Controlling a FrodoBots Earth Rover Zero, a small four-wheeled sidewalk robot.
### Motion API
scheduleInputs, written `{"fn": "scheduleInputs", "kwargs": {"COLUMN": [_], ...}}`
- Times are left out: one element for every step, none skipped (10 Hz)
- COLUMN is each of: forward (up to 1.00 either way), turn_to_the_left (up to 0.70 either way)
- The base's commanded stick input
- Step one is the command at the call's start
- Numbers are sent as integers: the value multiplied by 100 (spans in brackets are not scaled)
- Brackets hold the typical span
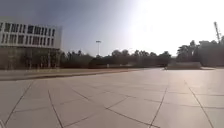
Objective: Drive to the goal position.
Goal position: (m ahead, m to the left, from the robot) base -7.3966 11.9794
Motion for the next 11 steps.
{"fn": "scheduleInputs", "kwargs": {"forward": [7, 6, 6, 6, 7, 6, 6, 6, 6, 6, 7], "turn_to_the_left": [-5, -5, -5, -5, -5, -5, -5, -5, -5, -5, -5]}}
